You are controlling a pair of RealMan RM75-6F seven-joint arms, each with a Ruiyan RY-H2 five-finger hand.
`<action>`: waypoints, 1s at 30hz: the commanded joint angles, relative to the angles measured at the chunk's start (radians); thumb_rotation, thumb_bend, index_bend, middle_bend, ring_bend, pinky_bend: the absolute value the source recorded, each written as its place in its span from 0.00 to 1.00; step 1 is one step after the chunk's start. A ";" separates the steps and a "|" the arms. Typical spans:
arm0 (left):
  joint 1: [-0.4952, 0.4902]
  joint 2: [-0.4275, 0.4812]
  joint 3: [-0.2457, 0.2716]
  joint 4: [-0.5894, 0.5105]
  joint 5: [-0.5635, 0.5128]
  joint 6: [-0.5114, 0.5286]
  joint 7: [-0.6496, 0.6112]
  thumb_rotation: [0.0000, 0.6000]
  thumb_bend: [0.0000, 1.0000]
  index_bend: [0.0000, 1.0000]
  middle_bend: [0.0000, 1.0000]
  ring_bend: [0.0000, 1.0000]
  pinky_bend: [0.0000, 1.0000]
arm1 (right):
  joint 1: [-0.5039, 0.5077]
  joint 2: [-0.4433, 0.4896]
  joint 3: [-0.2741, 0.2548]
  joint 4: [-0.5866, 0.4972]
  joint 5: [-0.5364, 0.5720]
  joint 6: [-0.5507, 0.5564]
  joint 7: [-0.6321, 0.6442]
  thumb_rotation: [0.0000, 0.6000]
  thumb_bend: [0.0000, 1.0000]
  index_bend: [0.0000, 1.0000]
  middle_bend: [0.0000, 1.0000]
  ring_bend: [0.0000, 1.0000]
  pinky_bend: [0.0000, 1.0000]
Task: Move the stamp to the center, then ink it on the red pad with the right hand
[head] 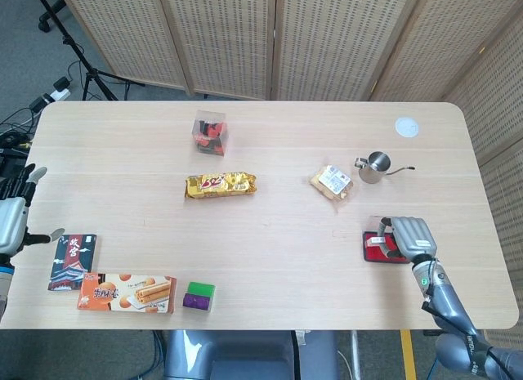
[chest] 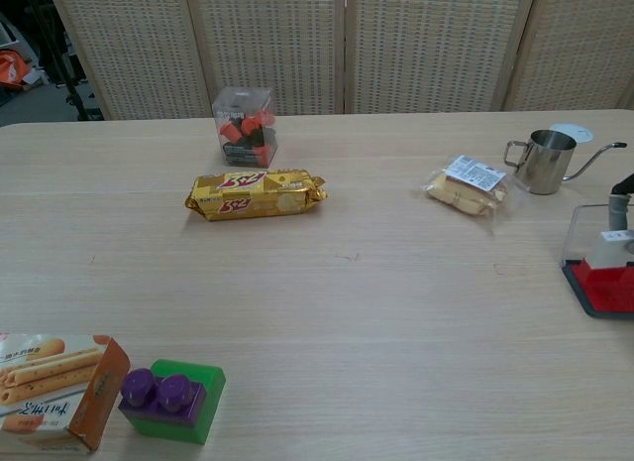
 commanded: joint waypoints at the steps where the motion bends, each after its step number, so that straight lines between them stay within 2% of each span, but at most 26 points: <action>1: 0.000 -0.002 0.001 -0.001 -0.001 0.002 0.005 1.00 0.06 0.00 0.00 0.00 0.00 | -0.009 0.001 -0.006 0.017 -0.018 -0.002 0.008 1.00 0.57 0.61 0.97 1.00 1.00; 9: -0.002 -0.009 0.004 -0.010 -0.004 0.005 0.026 1.00 0.06 0.00 0.00 0.00 0.00 | -0.030 0.006 -0.001 0.058 -0.049 -0.016 0.065 1.00 0.57 0.61 0.97 1.00 1.00; 30: -0.005 -0.017 0.009 -0.015 -0.007 0.004 0.045 1.00 0.06 0.00 0.00 0.00 0.00 | -0.066 -0.054 0.001 0.187 -0.091 -0.080 0.176 1.00 0.57 0.61 0.97 1.00 1.00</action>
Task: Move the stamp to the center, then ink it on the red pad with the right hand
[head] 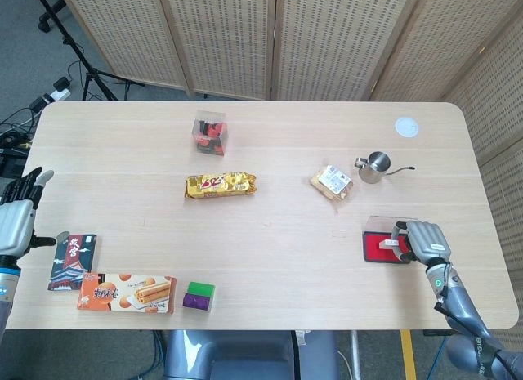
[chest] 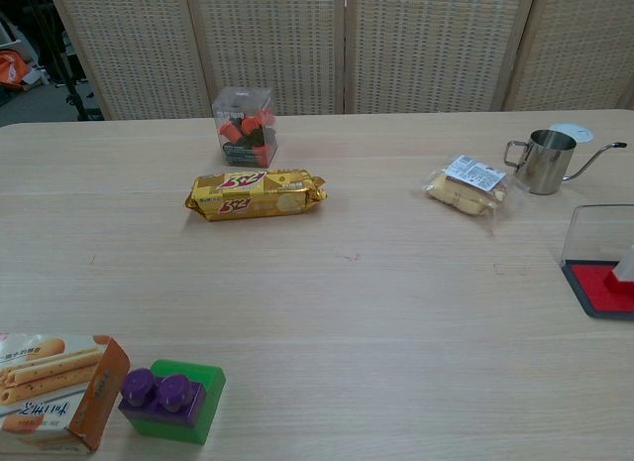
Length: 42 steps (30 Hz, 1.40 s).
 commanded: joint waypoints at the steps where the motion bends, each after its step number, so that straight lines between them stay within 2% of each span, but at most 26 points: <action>1: 0.000 0.000 0.001 -0.001 0.000 0.000 0.000 1.00 0.06 0.00 0.00 0.00 0.00 | -0.002 -0.014 -0.002 0.018 -0.004 -0.013 0.005 1.00 0.57 0.61 0.97 1.00 1.00; 15: 0.005 0.007 0.002 -0.002 0.008 0.001 -0.017 1.00 0.06 0.00 0.00 0.00 0.00 | -0.016 -0.022 0.009 0.017 -0.020 -0.007 0.006 1.00 0.57 0.61 0.98 1.00 1.00; 20: 0.006 0.009 0.002 -0.003 0.009 0.002 -0.021 1.00 0.06 0.00 0.00 0.00 0.00 | -0.022 0.011 0.037 -0.037 -0.038 0.034 0.017 1.00 0.57 0.61 0.98 1.00 1.00; 26: 0.007 0.010 0.002 -0.003 0.011 0.000 -0.024 1.00 0.06 0.00 0.00 0.00 0.00 | -0.016 0.096 0.093 -0.182 -0.067 0.084 0.032 1.00 0.57 0.61 0.98 1.00 1.00; 29: 0.007 0.012 0.003 -0.004 0.012 -0.001 -0.026 1.00 0.06 0.00 0.00 0.00 0.00 | -0.002 0.108 0.109 -0.241 -0.066 0.094 0.003 1.00 0.57 0.61 0.98 1.00 1.00; 35: 0.009 0.015 0.003 -0.004 0.013 -0.002 -0.032 1.00 0.07 0.00 0.00 0.00 0.00 | 0.025 0.064 0.107 -0.271 -0.027 0.091 -0.067 1.00 0.57 0.61 0.98 1.00 1.00; 42: 0.009 0.021 0.003 -0.001 0.020 -0.005 -0.043 1.00 0.07 0.00 0.00 0.00 0.00 | 0.057 -0.061 0.089 -0.207 0.020 0.115 -0.169 1.00 0.57 0.61 0.98 1.00 1.00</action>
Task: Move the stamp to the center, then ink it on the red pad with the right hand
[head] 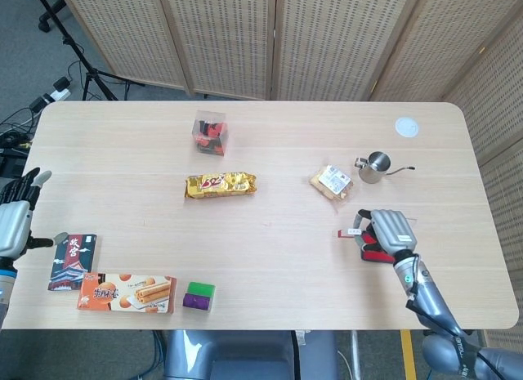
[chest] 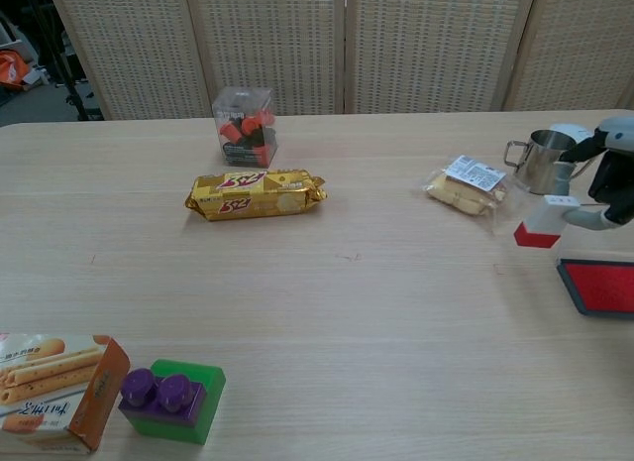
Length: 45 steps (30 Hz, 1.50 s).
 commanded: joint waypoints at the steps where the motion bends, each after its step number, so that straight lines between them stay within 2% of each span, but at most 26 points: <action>1: 0.000 0.002 0.000 0.000 0.002 -0.001 -0.003 1.00 0.07 0.00 0.00 0.00 0.00 | 0.014 -0.062 -0.011 0.040 0.019 0.024 -0.047 1.00 0.57 0.61 0.98 1.00 1.00; 7: 0.001 0.004 0.000 0.002 0.003 -0.004 -0.009 1.00 0.07 0.00 0.00 0.00 0.00 | 0.021 -0.117 -0.028 0.078 0.045 0.026 -0.089 1.00 0.57 0.61 0.98 1.00 1.00; 23: -0.001 0.006 0.002 0.000 -0.002 -0.010 -0.005 1.00 0.07 0.00 0.00 0.00 0.00 | 0.027 -0.154 -0.043 0.095 0.066 0.020 -0.129 1.00 0.56 0.61 0.98 1.00 1.00; 29: -0.003 0.006 0.003 0.000 -0.006 -0.012 0.001 1.00 0.10 0.00 0.00 0.00 0.00 | 0.022 -0.161 -0.047 0.110 0.039 0.022 -0.106 1.00 0.47 0.60 0.98 1.00 1.00; 35: -0.003 0.006 0.004 -0.002 -0.006 -0.013 0.004 1.00 0.10 0.00 0.00 0.00 0.00 | 0.021 -0.159 -0.050 0.112 0.030 0.016 -0.103 1.00 0.37 0.55 0.98 1.00 1.00; 45: -0.003 0.005 0.005 -0.001 -0.002 -0.012 0.002 1.00 0.10 0.00 0.00 0.00 0.00 | 0.021 -0.157 -0.050 0.111 0.030 0.013 -0.106 1.00 0.31 0.51 0.97 1.00 1.00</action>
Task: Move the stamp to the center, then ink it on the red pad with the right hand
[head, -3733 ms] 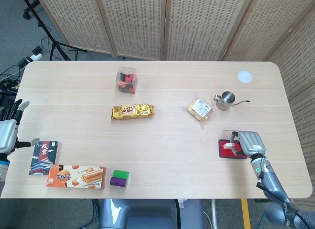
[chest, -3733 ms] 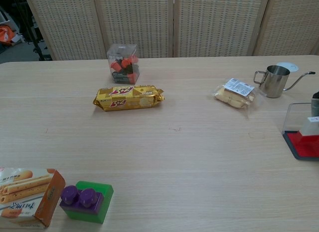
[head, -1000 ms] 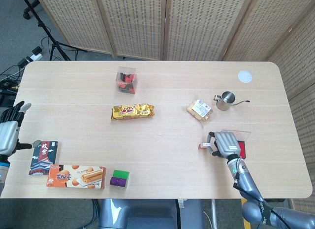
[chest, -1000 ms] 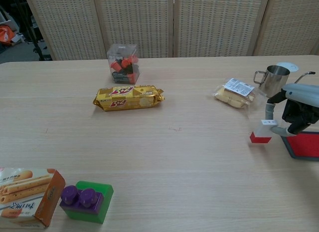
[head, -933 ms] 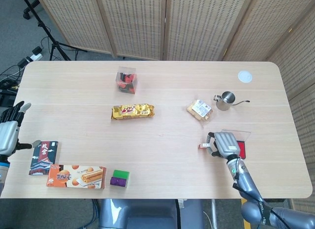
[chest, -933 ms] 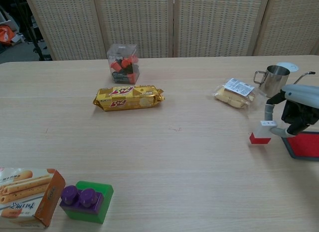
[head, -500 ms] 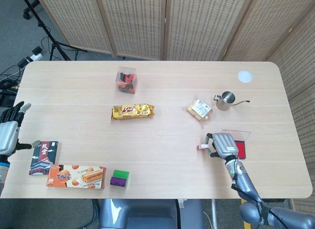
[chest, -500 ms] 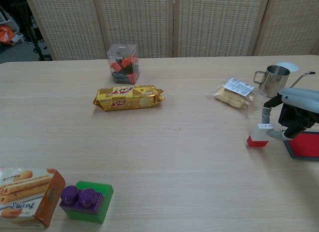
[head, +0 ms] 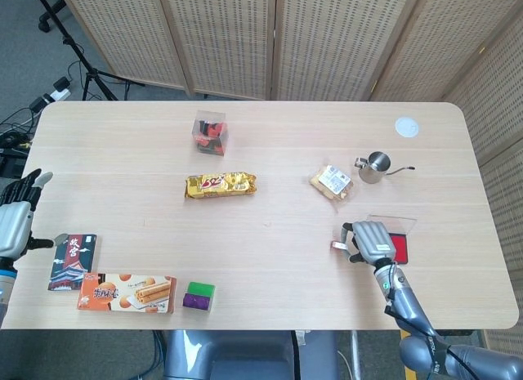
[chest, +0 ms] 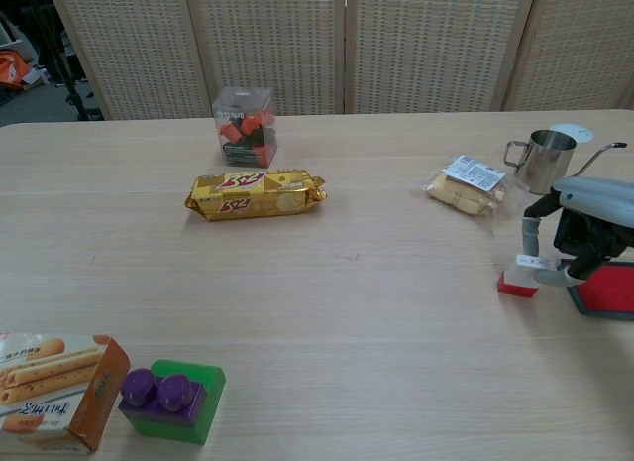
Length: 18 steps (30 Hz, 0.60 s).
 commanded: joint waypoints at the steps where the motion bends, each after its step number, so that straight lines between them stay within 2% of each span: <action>1: 0.000 0.000 0.001 0.000 0.001 0.000 0.000 1.00 0.10 0.00 0.00 0.00 0.00 | 0.000 0.000 0.001 0.000 0.000 0.000 0.000 1.00 0.31 0.50 0.97 1.00 1.00; 13: 0.000 -0.001 0.000 0.001 0.000 0.001 -0.001 1.00 0.10 0.00 0.00 0.00 0.00 | -0.005 0.012 0.002 -0.023 -0.012 0.010 0.003 1.00 0.31 0.45 0.97 1.00 1.00; 18: 0.001 0.002 0.002 -0.001 0.005 0.001 -0.004 1.00 0.10 0.00 0.00 0.00 0.00 | -0.013 0.038 0.000 -0.064 -0.036 0.026 0.007 1.00 0.26 0.43 0.97 1.00 1.00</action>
